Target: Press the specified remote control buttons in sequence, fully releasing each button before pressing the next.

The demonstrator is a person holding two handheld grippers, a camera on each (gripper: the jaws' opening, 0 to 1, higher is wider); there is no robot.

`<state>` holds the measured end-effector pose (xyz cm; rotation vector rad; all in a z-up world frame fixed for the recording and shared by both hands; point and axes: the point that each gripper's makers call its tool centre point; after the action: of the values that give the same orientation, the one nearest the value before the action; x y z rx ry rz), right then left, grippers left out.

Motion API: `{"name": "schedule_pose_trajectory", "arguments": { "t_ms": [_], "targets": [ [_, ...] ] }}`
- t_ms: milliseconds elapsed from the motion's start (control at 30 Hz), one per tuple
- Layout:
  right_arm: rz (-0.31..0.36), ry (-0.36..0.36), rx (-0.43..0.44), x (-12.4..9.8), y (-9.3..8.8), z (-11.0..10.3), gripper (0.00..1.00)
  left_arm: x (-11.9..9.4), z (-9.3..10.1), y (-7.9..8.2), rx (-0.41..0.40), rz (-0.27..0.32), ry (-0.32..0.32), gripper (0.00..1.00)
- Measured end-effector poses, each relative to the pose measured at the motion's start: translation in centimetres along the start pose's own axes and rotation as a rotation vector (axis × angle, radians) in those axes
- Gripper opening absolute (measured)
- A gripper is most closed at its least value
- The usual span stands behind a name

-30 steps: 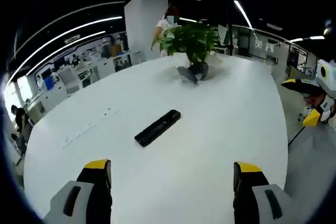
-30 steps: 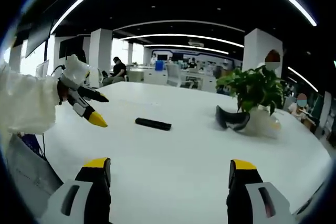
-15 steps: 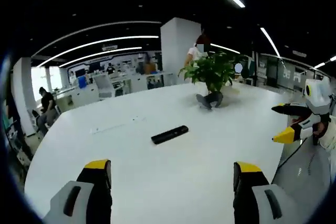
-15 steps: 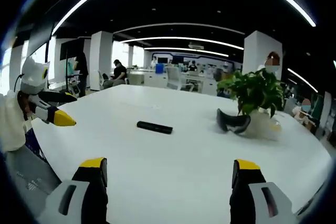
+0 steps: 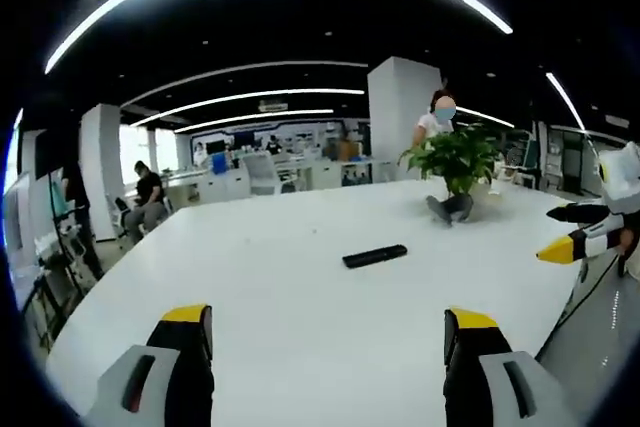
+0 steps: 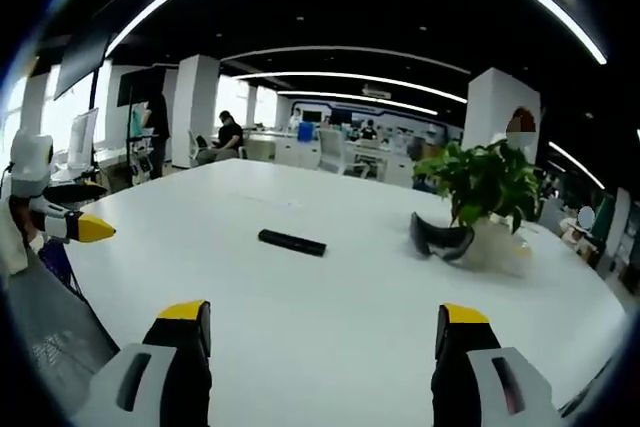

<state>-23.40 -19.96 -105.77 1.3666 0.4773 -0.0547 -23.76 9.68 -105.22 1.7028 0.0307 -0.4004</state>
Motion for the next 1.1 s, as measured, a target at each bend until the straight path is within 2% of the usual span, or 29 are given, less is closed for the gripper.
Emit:
{"name": "schedule_pose_trajectory", "arguments": {
  "t_ms": [33, 100, 300, 433, 733, 1000, 1100],
  "targets": [
    [-0.001, -0.004, 0.002, 0.0, 0.0, 0.1, 0.92, 0.0, -0.2, 0.1, 0.037, 0.004, 0.015, 0.98],
    [0.007, -0.013, 0.006, -0.1, 0.0, 0.4, 0.91, 0.1, -0.5, 0.5, 0.05, 0.043, 0.031, 0.98],
    [0.022, -0.013, 0.006, -0.3, 0.4, 0.3, 0.9, 0.3, -0.4, 0.3, 0.102, 0.038, 0.031, 0.99],
    [0.035, -0.02, -0.008, -0.4, 0.7, 0.0, 0.91, 0.3, -1.2, 0.2, 0.084, 0.038, 0.047, 1.0],
    [0.029, -0.032, -0.001, -0.3, 0.6, 0.2, 0.9, 0.3, -1.2, -0.1, 0.092, 0.03, 0.046, 1.0],
    [0.01, -0.029, -0.012, -0.1, 0.3, -0.1, 0.92, 0.3, -1.3, -0.3, 0.087, 0.021, 0.046, 1.0],
    [0.025, -0.028, -0.015, -0.3, 0.6, -0.1, 0.94, 0.3, -1.0, -0.4, 0.092, 0.019, 0.032, 0.99]
  ]
}}
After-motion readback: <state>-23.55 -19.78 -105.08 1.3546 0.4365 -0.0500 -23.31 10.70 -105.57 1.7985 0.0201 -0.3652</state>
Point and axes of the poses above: the point that each gripper's makers call its tool centre point, and the gripper's own axes: x roughly forward along the fingers, z roughly to its right, y roughly out of its top, and after that the axes turned 1 degree about z, right-handed
